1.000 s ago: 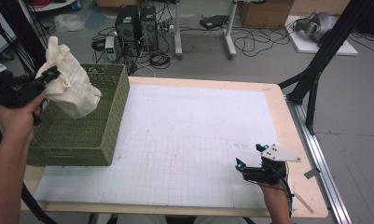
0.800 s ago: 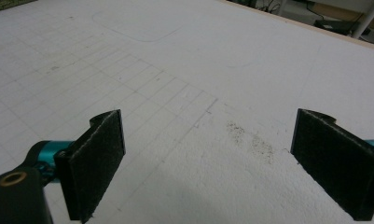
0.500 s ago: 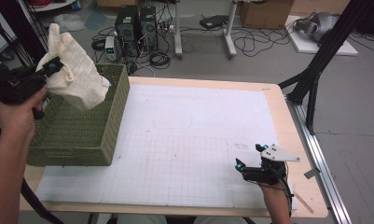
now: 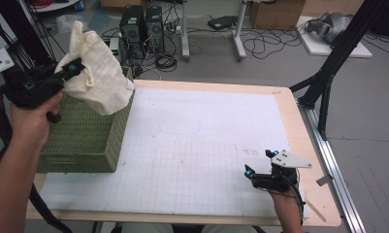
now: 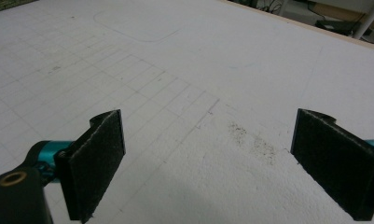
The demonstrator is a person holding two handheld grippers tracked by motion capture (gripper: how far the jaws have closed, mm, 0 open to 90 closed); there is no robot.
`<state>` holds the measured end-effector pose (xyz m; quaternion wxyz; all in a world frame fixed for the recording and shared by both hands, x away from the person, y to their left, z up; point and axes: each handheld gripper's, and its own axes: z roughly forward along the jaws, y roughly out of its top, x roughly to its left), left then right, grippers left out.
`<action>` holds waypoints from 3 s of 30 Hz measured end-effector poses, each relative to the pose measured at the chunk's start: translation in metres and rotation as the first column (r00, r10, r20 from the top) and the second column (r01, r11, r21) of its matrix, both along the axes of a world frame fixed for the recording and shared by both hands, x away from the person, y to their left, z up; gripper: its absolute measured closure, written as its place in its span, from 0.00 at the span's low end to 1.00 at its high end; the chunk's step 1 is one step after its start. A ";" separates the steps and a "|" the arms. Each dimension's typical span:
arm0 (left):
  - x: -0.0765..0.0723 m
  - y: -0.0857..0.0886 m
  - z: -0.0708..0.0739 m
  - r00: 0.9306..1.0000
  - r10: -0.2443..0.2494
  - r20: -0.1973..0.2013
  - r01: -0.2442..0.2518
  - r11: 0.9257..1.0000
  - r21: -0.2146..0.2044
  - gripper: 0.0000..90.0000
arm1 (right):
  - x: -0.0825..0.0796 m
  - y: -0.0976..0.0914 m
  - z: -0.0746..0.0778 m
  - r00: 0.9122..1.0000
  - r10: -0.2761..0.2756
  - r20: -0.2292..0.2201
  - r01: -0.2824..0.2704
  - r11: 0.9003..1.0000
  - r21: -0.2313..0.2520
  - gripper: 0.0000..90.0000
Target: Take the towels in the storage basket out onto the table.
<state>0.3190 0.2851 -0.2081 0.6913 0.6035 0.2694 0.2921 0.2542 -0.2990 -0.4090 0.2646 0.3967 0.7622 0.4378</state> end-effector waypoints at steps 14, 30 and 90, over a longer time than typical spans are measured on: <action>0.017 -0.089 -0.025 0.983 -0.181 -0.038 0.182 0.983 0.037 0.89 | 0.000 -0.001 0.000 1.000 -0.002 0.000 0.002 1.000 0.002 0.10; 0.030 -0.204 -0.086 0.922 -0.370 -0.116 0.380 0.922 0.074 0.89 | 0.000 -0.006 0.000 1.000 -0.015 -0.001 0.015 1.000 0.007 0.10; -0.002 -0.132 -0.203 0.920 -0.095 -0.380 0.204 0.944 0.259 0.39 | 0.006 0.000 -0.006 0.999 -0.024 -0.039 0.024 1.000 0.001 0.10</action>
